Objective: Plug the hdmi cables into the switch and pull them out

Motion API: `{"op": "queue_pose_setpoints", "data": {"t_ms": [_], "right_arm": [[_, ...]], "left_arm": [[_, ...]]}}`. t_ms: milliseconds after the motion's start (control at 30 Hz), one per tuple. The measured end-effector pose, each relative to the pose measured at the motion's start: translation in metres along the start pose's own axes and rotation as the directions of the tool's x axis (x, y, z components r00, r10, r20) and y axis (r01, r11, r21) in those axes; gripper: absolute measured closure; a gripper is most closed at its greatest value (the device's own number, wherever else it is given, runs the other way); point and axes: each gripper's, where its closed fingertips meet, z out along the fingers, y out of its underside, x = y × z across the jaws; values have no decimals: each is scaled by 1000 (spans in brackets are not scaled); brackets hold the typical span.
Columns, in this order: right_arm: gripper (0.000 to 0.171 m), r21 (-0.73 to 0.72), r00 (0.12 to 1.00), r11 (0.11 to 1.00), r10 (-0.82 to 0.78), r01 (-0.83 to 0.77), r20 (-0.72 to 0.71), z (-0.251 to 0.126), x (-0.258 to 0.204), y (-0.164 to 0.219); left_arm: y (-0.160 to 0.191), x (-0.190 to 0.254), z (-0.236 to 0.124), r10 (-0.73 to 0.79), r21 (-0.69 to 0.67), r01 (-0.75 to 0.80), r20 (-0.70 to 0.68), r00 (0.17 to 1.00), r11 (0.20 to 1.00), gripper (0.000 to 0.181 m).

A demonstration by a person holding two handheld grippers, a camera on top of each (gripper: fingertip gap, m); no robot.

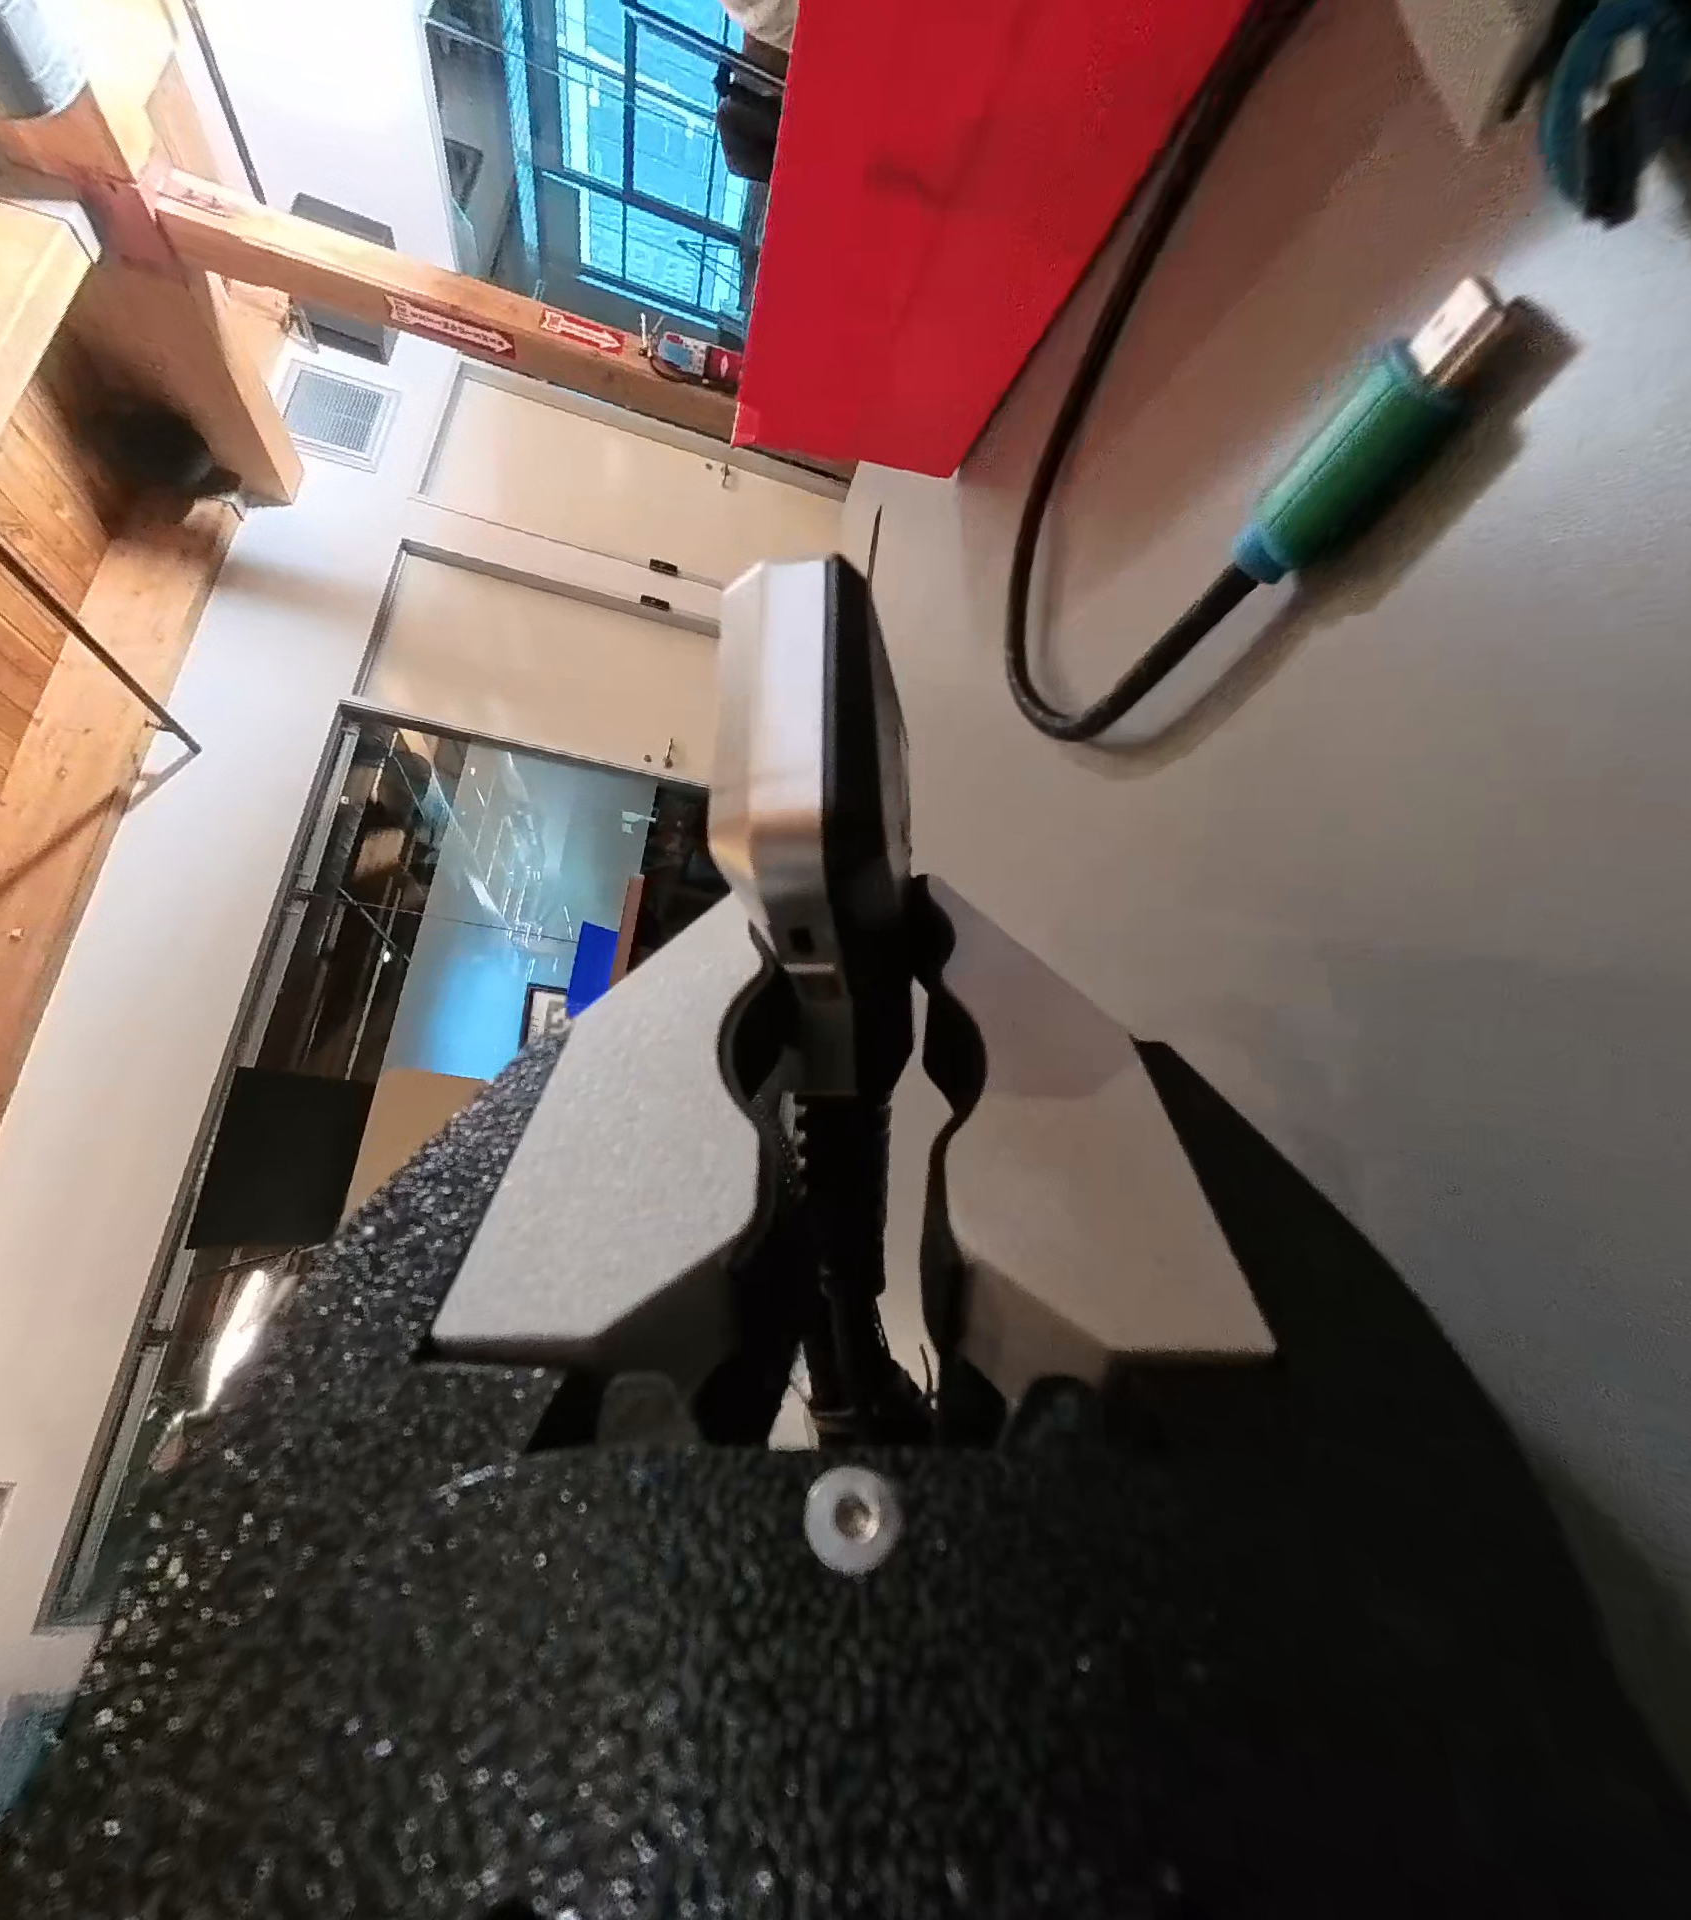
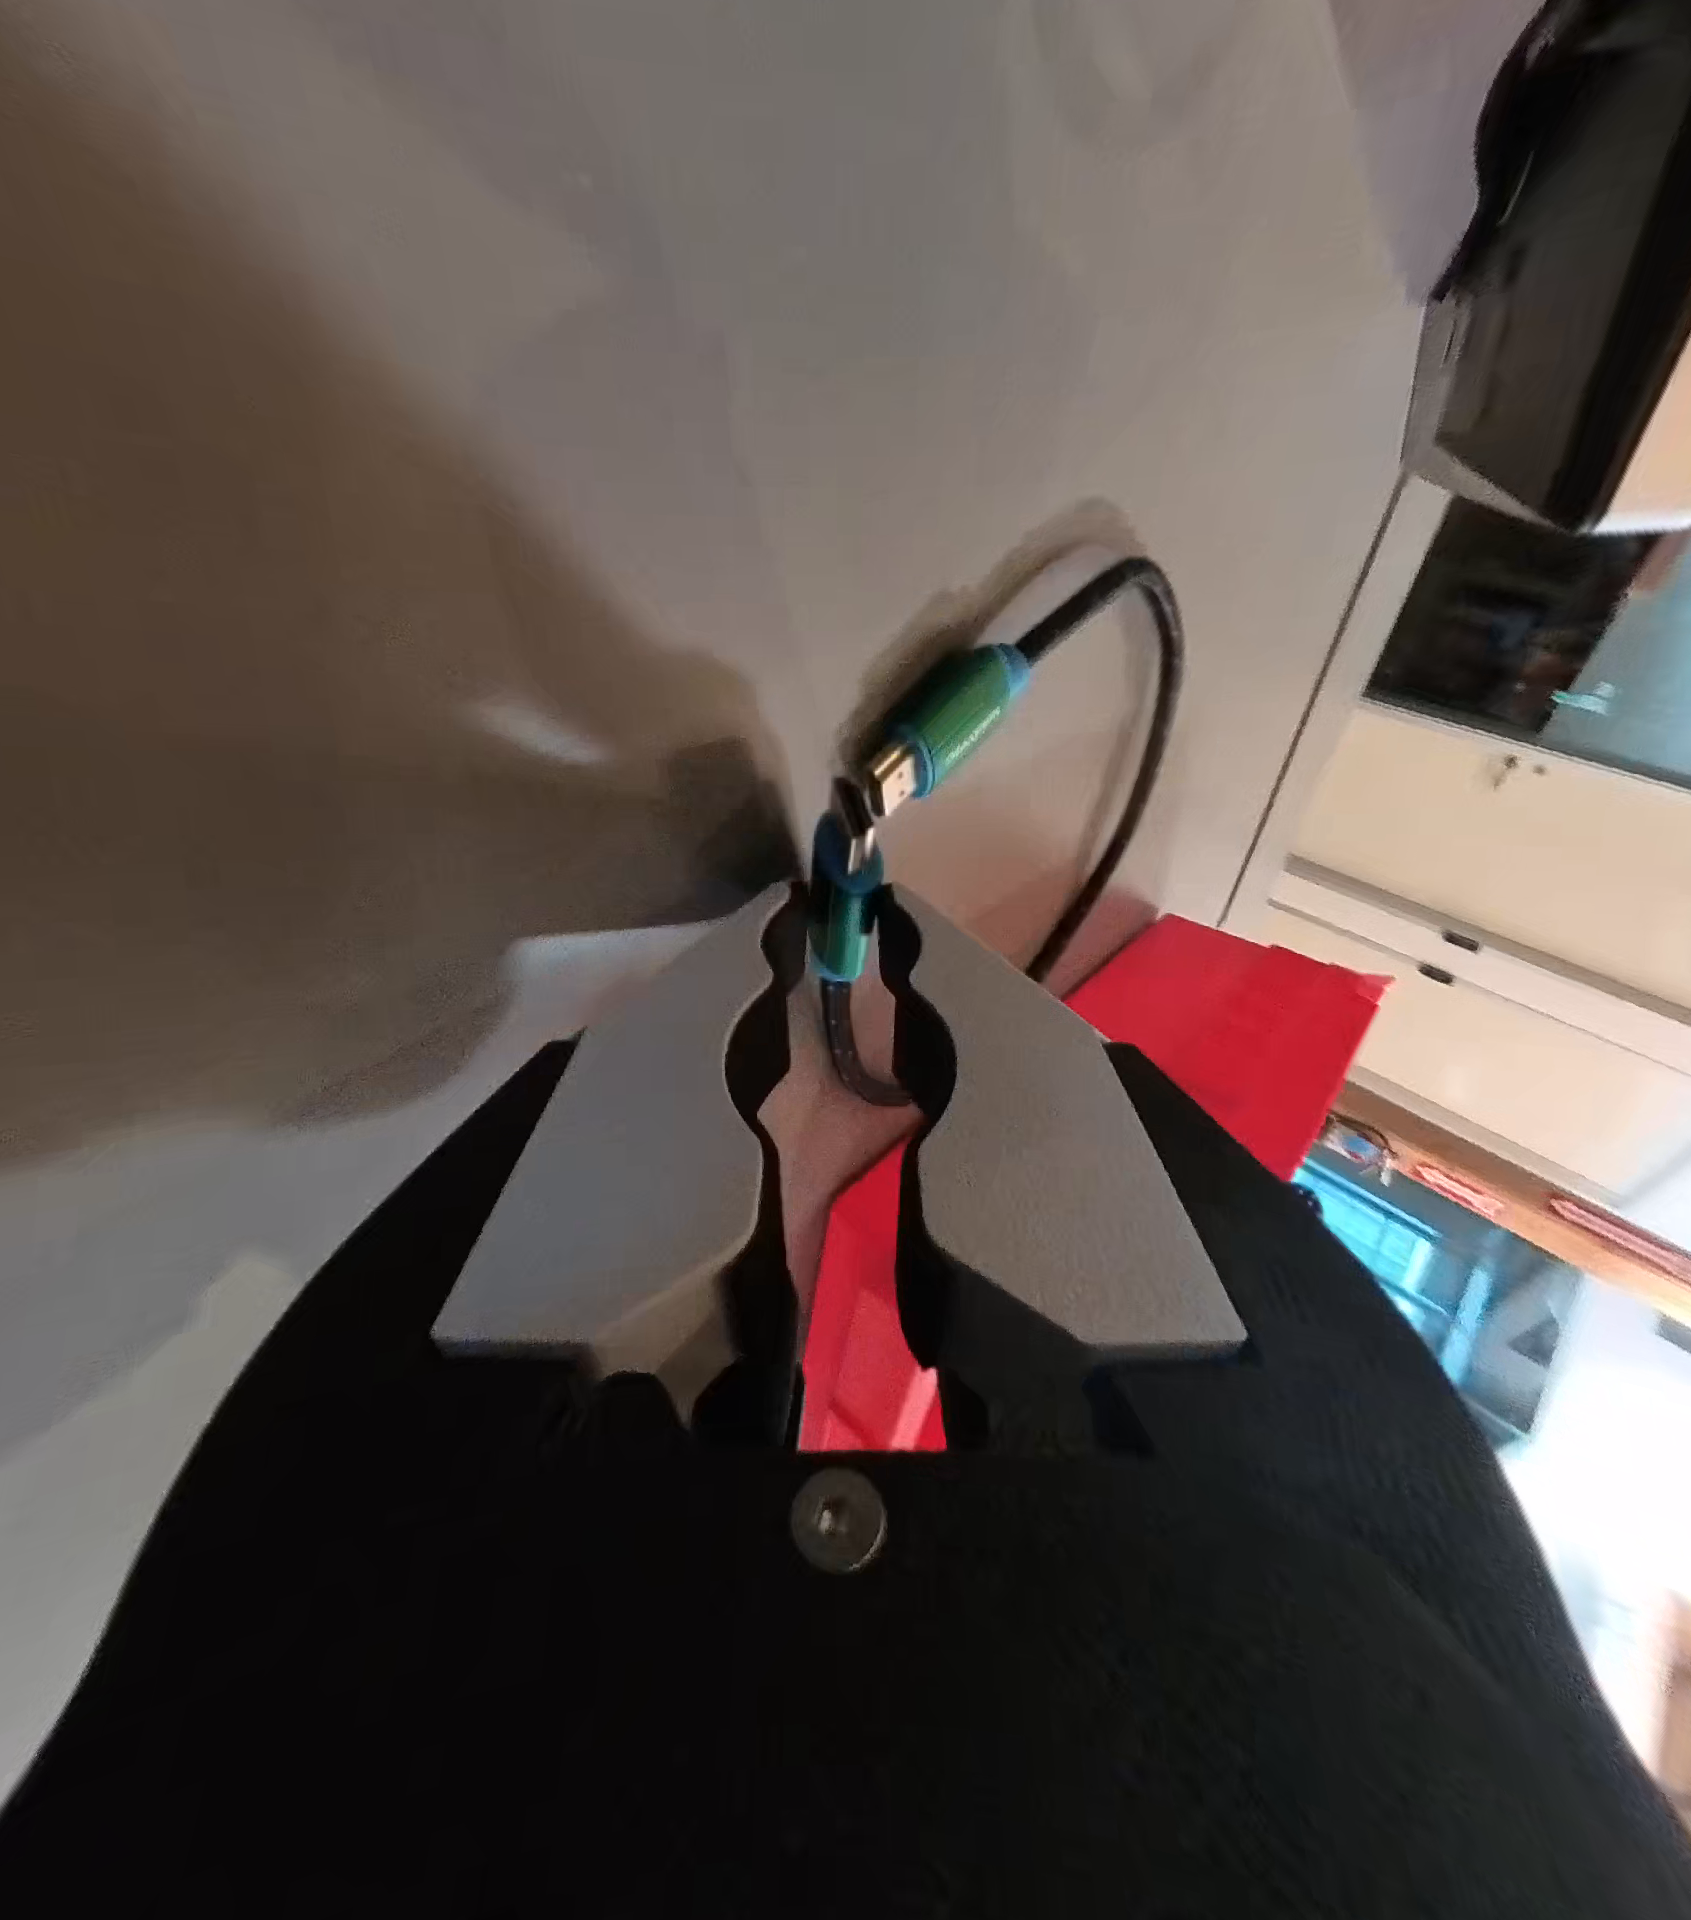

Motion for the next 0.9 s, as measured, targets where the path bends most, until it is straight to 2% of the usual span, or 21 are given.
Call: {"op": "queue_pose_setpoints", "data": {"t_ms": [67, 133, 233, 300, 433, 500, 600, 733, 867, 900], "right_arm": [[149, 64, 998, 997, 29, -32, 47, -3, 2, -1], [133, 167, 977, 977, 101, -133, 190, -11, 3, -3], [130, 340, 848, 894, 77, -291, 524, -37, -1, -9], [131, 379, 776, 869, 9, -318, 631, -45, 6, -3], [133, 310, 690, 923, -71, -228, 720, -27, 15, 9], [135, 275, 639, 954, -137, -121, 757, -20, 4, 15], [139, 250, 611, 968, -211, 21, 763, -7, -8, 25], [146, 235, 576, 969, -235, 76, 783, 2, -11, 31], [149, 223, 510, 973, -218, 53, 832, 0, -11, 33], [155, 213, 495, 976, -208, 49, 843, 0, -12, 33]], "left_arm": [[0, 0, 0, 3, 3, -3, 4, 1000, 1000, 160], [-1, -1, -1, -1, 9, 1, 8, 1000, 1000, 160], [-2, 0, -1, -11, 24, 12, -4, 1000, 1000, 161], [-3, 2, -1, -13, 30, 14, -12, 1000, 999, 160], [-5, 1, -2, -18, 39, 18, -7, 1000, 999, 160], [-5, 0, -2, -26, 42, 27, -6, 1000, 999, 160], [-5, -4, -3, -38, 51, 38, 10, 999, 998, 161], [-7, -10, -5, -62, 69, 60, 33, 998, 996, 160], [-8, -7, -5, -57, 72, 56, 20, 998, 996, 161], [-8, -7, -5, -57, 73, 55, 19, 998, 996, 161]]}}
